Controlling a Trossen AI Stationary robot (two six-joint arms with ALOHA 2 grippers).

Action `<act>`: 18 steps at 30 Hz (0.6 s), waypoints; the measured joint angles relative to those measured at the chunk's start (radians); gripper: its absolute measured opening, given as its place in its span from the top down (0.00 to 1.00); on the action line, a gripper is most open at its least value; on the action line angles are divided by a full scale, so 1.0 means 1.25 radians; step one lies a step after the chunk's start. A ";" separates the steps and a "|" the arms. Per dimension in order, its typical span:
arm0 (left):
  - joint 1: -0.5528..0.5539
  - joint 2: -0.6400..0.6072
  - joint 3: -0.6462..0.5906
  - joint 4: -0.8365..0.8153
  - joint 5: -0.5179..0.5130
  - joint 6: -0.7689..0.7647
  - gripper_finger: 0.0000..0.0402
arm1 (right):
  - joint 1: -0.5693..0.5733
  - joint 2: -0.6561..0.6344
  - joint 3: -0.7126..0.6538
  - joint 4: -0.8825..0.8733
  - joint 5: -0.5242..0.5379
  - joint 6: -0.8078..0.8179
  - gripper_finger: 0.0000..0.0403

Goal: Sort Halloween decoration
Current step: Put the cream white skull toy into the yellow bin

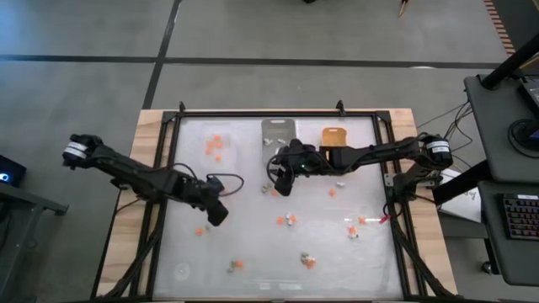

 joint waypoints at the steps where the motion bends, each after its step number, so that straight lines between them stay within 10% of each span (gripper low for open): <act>1: -0.011 0.013 0.015 -0.024 0.000 -0.016 0.78 | 0.003 0.000 0.000 -0.004 0.000 0.000 0.65; 18: -0.163 0.236 0.181 -0.278 0.080 -0.255 0.70 | 0.046 0.000 0.000 -0.026 0.000 0.008 0.65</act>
